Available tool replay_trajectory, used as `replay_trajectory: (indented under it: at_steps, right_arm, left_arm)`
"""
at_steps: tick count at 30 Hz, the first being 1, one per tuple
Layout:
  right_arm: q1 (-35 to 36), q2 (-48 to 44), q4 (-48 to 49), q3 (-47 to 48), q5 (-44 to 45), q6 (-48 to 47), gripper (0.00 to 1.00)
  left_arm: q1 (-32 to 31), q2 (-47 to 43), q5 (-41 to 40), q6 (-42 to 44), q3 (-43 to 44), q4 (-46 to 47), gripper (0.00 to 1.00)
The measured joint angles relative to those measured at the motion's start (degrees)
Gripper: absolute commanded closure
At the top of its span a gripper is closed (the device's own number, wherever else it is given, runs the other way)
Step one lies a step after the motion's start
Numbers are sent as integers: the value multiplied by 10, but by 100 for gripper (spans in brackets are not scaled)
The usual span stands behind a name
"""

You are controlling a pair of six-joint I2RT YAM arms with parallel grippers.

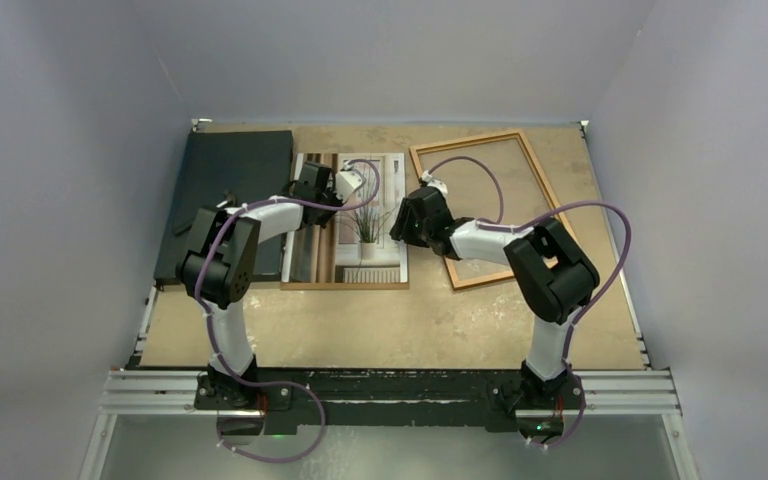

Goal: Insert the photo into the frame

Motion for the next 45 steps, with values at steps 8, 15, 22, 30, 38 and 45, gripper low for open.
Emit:
replay_trajectory:
  at_steps: [8, 15, 22, 30, 38, 45]
  right_arm:
    - [21, 0, -39, 18, 38, -22, 49]
    - [35, 0, -63, 30, 60, -37, 49]
    - [42, 0, -63, 32, 59, -40, 49]
    - [43, -14, -59, 28, 39, -35, 49]
    - [18, -87, -7, -21, -50, 33, 50]
    - [-27, -76, 31, -82, -126, 96, 54]
  left_arm:
    - [0, 0, 1, 2, 0, 0, 100]
    - [0, 0, 1, 2, 0, 0, 100]
    - [0, 0, 2, 5, 0, 0, 100]
    - [0, 0, 2, 6, 0, -1, 100]
    - [0, 0, 3, 10, 0, -1, 100]
    - [0, 0, 4, 10, 0, -1, 100]
